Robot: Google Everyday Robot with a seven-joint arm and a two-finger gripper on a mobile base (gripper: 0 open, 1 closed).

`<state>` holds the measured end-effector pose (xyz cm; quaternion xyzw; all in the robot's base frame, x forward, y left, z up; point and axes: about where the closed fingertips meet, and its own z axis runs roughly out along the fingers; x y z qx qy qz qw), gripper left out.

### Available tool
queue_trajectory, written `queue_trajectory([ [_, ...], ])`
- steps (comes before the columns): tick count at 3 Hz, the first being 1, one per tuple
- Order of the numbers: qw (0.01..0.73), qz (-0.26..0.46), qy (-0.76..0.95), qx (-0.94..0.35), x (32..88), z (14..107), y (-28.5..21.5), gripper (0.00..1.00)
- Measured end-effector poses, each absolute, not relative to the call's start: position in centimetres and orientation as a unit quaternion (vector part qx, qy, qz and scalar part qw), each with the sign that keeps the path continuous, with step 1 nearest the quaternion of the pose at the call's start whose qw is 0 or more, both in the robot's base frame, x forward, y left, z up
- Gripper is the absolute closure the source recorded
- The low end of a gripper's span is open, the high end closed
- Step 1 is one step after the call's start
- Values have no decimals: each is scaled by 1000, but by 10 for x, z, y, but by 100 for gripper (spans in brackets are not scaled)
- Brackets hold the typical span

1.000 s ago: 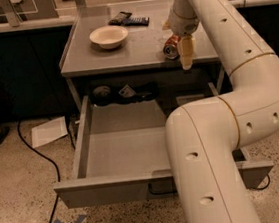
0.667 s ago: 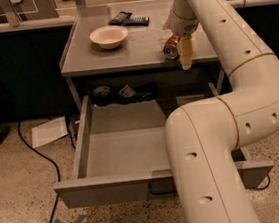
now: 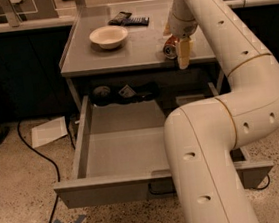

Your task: Place coke can into top drawer

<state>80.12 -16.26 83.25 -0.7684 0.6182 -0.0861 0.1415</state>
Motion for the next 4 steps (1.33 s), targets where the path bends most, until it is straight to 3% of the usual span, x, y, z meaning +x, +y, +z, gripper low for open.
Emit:
queue_trajectory([
  [3,142,-86,618,-768,801,832,-163,88],
  [4,152,-90,617,-767,807,833,-158,100],
])
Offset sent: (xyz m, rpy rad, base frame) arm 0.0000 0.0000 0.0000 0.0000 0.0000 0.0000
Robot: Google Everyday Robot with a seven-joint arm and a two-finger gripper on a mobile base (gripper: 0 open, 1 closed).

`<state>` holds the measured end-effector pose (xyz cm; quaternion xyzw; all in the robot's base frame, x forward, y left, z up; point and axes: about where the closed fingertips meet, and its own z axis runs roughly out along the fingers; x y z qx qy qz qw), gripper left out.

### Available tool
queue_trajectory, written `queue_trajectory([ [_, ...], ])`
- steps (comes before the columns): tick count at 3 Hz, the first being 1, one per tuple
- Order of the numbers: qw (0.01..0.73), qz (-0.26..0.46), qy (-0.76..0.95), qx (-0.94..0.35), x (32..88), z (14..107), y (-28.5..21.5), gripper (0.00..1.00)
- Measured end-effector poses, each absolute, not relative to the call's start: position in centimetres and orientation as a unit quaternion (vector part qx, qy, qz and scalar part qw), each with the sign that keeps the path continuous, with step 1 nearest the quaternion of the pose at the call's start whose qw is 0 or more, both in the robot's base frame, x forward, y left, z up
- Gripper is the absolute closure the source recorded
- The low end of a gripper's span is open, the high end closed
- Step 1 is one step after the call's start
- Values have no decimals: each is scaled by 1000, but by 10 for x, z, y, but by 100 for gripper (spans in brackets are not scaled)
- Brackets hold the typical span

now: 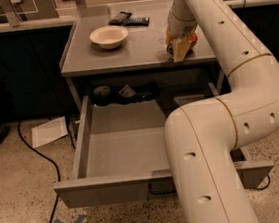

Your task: Place coke can into top drawer

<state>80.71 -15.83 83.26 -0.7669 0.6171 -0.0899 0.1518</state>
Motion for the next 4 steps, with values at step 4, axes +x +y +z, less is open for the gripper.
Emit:
queue_trajectory([
  [4,278,-88,592,-752,785,967,-77,100],
])
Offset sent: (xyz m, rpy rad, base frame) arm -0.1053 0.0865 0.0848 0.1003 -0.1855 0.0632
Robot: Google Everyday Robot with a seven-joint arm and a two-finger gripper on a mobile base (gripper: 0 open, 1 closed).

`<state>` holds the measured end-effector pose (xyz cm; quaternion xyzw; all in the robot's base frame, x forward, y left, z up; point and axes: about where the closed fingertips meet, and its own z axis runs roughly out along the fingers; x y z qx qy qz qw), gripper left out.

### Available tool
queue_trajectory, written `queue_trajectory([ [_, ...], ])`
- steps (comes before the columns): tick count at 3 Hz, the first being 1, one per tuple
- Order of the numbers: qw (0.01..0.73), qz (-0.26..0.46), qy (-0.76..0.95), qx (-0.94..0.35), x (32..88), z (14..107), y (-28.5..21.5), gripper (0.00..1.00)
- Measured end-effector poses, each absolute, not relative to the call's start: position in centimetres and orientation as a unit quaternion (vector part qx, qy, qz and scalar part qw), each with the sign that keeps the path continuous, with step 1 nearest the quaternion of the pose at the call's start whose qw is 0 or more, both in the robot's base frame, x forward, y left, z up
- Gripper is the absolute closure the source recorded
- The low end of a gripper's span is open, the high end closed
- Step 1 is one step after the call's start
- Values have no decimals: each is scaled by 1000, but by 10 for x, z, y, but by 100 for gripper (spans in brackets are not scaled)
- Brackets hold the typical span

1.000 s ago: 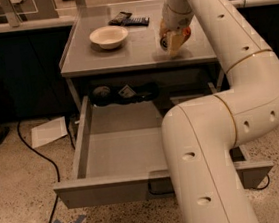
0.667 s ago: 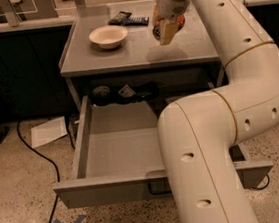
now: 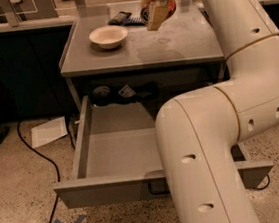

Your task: Place coke can into top drawer

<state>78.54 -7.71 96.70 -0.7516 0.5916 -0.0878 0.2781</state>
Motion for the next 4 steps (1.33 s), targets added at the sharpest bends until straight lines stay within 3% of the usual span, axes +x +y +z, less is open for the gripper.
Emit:
queue_trajectory([
  [1,304,-53,622,-720,769,986,-71,100],
  [2,342,-62,619,-704,776,1005,-59,100],
  [3,348,-64,618,-702,782,1004,-56,100],
  [4,326,-20,618,-715,755,999,-63,100],
])
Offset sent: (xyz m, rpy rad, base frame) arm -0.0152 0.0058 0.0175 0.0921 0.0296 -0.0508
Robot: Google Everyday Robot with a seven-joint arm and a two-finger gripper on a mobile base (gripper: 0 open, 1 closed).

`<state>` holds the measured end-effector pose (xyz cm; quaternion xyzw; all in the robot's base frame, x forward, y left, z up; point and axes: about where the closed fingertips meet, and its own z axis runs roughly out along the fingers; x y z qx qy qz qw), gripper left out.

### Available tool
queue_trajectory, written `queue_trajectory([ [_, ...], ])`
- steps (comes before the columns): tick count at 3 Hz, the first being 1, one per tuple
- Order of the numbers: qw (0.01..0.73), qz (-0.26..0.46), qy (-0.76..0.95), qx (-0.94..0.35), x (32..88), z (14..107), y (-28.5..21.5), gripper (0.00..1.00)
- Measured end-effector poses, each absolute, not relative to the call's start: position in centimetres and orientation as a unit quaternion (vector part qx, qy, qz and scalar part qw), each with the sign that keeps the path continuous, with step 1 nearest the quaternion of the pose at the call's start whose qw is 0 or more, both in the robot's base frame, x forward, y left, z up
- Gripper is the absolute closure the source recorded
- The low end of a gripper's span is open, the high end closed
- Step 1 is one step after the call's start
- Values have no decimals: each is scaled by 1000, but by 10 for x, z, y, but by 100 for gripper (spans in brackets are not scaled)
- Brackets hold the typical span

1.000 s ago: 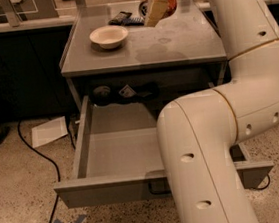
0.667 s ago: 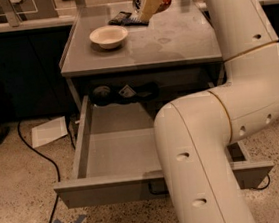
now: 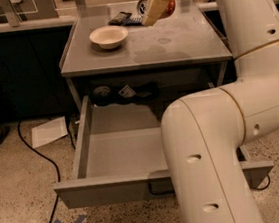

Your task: Place coke can into top drawer

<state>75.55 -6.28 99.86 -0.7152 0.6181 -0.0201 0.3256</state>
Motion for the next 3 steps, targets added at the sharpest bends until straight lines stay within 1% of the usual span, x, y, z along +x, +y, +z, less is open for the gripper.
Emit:
queue_trajectory([
  [1,331,49,608,-720,717,1000,-90,100],
  [2,364,102,593,-711,685,1013,-117,100],
  [3,389,148,575,-704,666,1022,-120,100],
])
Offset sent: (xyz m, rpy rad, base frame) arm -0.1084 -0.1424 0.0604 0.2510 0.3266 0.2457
